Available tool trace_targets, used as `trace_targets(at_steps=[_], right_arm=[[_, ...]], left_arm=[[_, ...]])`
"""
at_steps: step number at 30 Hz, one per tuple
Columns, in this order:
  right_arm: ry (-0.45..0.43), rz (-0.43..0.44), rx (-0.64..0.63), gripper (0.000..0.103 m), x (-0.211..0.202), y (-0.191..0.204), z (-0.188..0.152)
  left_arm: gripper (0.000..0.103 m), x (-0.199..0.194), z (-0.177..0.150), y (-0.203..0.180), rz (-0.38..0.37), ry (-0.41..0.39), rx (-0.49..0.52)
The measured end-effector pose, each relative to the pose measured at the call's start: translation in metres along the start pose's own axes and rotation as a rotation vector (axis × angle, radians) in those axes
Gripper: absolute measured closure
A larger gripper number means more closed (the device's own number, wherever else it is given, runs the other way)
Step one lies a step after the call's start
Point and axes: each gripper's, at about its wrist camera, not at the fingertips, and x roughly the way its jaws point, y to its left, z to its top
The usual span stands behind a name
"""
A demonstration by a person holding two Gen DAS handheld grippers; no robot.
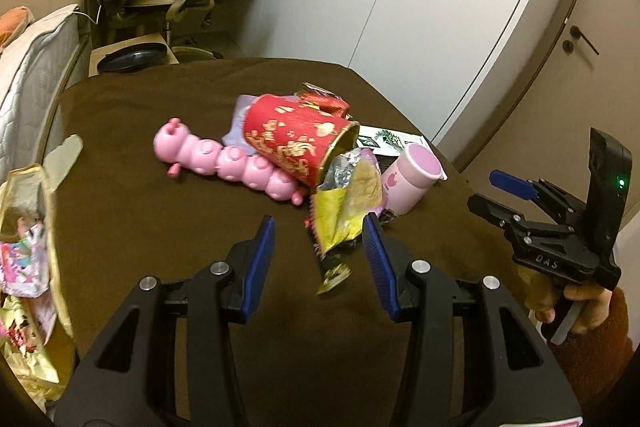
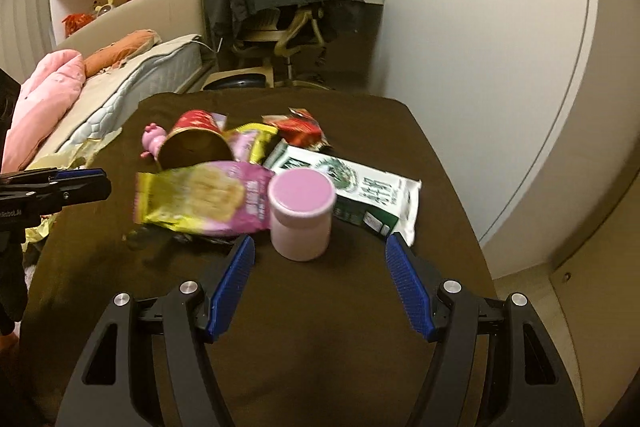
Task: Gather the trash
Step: 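Grasp the silver-yellow wrapper with the left tool while the right tool grasps the green-white milk pack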
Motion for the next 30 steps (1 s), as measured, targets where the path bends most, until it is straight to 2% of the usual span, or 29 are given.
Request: trace_targets(at_steps=[7,8,9,10,15,19,23,24,26,27,30], right_arm=[[0.013,0.032,0.05,0.039,0.012,-0.007,-0.007],[0.014,0.04,0.054,0.039,0.012,-0.008,-0.008],[0.015,0.048,0.055,0.039,0.013,-0.007,-0.008],[0.013,0.05,0.05,0.039,0.013,-0.004,-0.007],[-0.009,0.05,0.015,0.039,0.011,0.004,-0.004],[-0.047,0.054,0.007,0.039,0.014,-0.005,0.009],[-0.078,0.004,0.012,0.039,0.035,-0.033,0.038],[-0.069,-0.004,0.01,0.04,0.047,-0.041,0.047],[-0.026,-0.025,0.007,0.063,0.073,-0.057,0.063],[0.003,-0.023,0.017,0.067,0.089,-0.067,0.07],[0.064,0.03,0.066,0.068,0.123,-0.091,0.08]], left_arm=[[0.061,0.043,0.011,-0.008,0.019,0.06,-0.017],[0.064,0.048,0.012,-0.008,0.012,0.076,-0.024],[0.079,0.05,0.012,-0.007,0.001,0.087,-0.03],[0.088,0.052,0.011,-0.006,-0.001,0.1,-0.037],[0.09,0.032,-0.001,-0.001,-0.028,0.1,-0.037],[0.09,0.003,-0.016,0.013,-0.04,0.094,-0.064],[0.09,-0.024,-0.031,0.038,0.002,0.073,-0.129],[0.09,-0.029,-0.034,0.044,0.024,0.067,-0.145],[0.09,-0.037,-0.042,0.052,0.06,0.06,-0.164],[0.09,-0.04,-0.046,0.056,0.076,0.06,-0.175],[0.09,-0.043,-0.053,0.067,0.098,0.076,-0.207]])
